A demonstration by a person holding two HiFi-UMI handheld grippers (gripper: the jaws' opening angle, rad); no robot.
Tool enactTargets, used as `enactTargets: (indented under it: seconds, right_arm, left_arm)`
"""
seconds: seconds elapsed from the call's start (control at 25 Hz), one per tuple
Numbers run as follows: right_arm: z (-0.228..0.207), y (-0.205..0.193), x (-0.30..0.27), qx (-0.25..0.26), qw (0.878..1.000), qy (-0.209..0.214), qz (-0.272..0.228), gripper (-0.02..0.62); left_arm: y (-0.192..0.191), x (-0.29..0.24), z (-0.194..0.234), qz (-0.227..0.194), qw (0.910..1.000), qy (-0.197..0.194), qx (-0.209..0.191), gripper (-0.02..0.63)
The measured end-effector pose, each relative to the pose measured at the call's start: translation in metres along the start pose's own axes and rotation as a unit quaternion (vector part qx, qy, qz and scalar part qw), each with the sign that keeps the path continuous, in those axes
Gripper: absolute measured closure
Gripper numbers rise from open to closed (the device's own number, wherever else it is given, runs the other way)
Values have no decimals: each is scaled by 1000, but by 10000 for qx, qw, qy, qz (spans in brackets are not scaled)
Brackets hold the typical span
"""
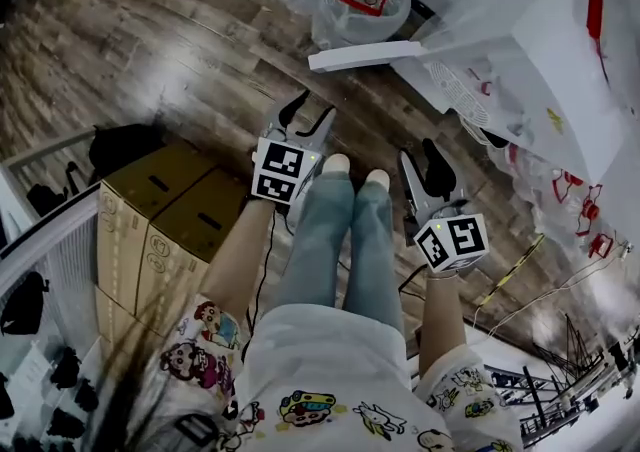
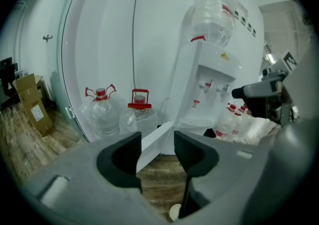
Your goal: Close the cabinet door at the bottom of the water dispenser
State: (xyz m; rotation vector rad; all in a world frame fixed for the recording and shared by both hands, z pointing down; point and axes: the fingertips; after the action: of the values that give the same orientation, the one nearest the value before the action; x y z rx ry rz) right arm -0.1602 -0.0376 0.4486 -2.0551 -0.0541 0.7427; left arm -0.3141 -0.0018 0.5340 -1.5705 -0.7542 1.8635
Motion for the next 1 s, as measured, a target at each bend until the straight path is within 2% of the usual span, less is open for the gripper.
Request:
enactTargets:
  seconds: [0.52, 0.8, 1.0]
  right_arm:
    - [-20, -63, -56, -230, 9985, -11, 490, 407]
    - [-27, -83, -71, -320, 9974, -33, 648, 407]
    - [-32, -90, -73, -428, 9965, -102, 707, 407]
  left_arm:
    - [-64, -84, 36, 580, 9974, -125, -415, 354]
    - [-90, -131, 65, 1097, 9909, -170, -757, 331]
    - [-103, -158, 78, 1551, 9808, -307, -1145, 319]
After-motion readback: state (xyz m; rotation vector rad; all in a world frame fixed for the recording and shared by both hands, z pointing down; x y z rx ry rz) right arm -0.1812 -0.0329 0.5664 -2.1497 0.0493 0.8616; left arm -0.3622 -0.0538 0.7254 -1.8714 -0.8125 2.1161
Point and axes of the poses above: the fingertips, and each gripper's own axes: x backward along the fingers, z to its left, y out of its top, and after that the axes turned 2 degrees about z, right-handed
